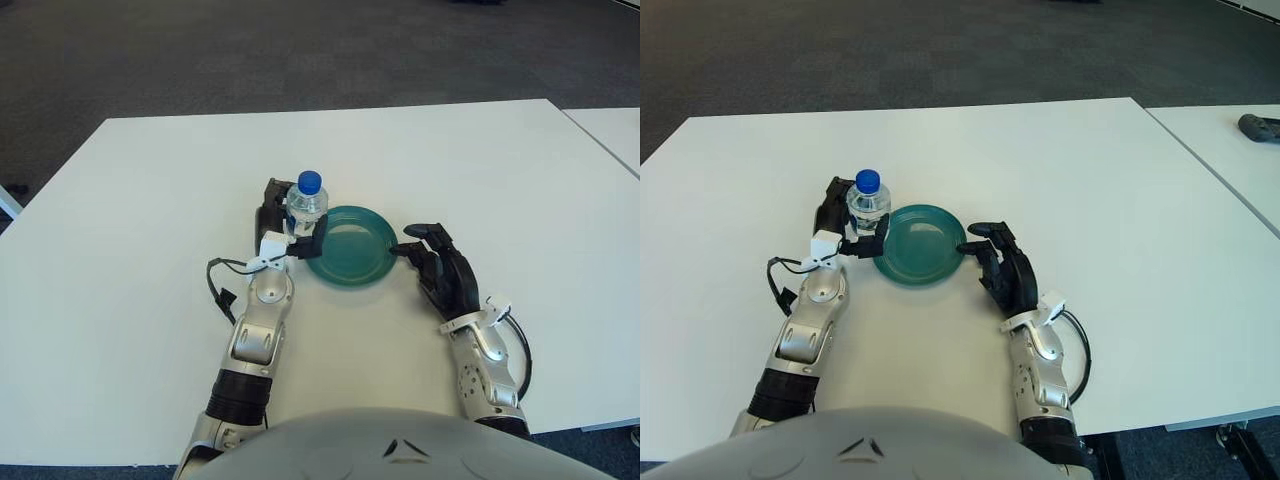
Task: Put the bottle into the plate.
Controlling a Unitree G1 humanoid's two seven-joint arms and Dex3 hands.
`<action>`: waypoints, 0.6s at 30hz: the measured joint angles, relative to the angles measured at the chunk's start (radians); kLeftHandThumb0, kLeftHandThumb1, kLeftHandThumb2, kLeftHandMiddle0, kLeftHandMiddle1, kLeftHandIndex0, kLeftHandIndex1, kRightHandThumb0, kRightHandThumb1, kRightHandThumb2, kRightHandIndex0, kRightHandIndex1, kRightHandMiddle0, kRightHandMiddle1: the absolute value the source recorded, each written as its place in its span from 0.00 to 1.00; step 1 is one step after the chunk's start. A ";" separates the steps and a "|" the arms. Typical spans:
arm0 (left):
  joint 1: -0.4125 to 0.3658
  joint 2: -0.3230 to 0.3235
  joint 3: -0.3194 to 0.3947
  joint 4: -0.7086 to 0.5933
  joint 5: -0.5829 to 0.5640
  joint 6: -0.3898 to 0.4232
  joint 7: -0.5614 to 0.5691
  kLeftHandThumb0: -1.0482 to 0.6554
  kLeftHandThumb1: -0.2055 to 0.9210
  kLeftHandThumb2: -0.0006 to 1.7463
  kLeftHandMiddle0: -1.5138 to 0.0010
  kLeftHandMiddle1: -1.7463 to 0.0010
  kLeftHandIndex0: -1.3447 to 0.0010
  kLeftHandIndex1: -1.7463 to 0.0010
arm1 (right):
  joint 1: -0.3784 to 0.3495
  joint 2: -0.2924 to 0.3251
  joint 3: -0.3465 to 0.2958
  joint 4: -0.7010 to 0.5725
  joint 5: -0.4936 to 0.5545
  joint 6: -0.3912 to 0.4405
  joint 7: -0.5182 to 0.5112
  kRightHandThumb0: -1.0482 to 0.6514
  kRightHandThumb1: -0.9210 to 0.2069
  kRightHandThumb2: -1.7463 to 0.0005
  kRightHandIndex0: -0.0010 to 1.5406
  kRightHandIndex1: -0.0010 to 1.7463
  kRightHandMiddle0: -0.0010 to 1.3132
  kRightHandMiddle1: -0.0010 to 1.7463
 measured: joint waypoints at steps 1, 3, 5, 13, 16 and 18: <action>-0.001 0.000 -0.003 0.006 0.000 0.000 0.000 0.33 0.40 0.80 0.24 0.00 0.51 0.00 | 0.002 0.001 0.002 -0.001 0.000 -0.001 -0.002 0.15 0.00 0.72 0.14 0.80 0.15 0.74; -0.006 0.000 -0.016 0.026 0.004 -0.002 0.004 0.33 0.40 0.80 0.23 0.00 0.51 0.00 | 0.007 0.002 0.005 -0.004 0.000 -0.005 -0.004 0.15 0.00 0.72 0.14 0.80 0.15 0.74; -0.010 0.000 -0.026 0.047 0.006 -0.004 0.009 0.33 0.40 0.80 0.23 0.00 0.51 0.00 | 0.010 0.002 0.007 -0.007 0.000 -0.005 -0.005 0.15 0.00 0.72 0.14 0.80 0.15 0.74; -0.035 0.002 -0.070 0.144 0.014 -0.023 0.015 0.33 0.41 0.79 0.23 0.00 0.52 0.00 | 0.014 0.004 0.018 -0.012 -0.002 -0.007 -0.014 0.15 0.00 0.72 0.14 0.80 0.15 0.74; -0.041 0.003 -0.078 0.161 0.022 -0.039 0.018 0.33 0.42 0.79 0.23 0.00 0.52 0.00 | 0.017 0.005 0.021 -0.014 -0.002 -0.008 -0.016 0.15 0.00 0.72 0.14 0.80 0.15 0.74; -0.046 0.004 -0.080 0.169 0.024 -0.043 0.018 0.33 0.42 0.78 0.24 0.00 0.52 0.00 | 0.019 0.006 0.025 -0.016 -0.003 -0.009 -0.018 0.15 0.00 0.72 0.14 0.80 0.15 0.74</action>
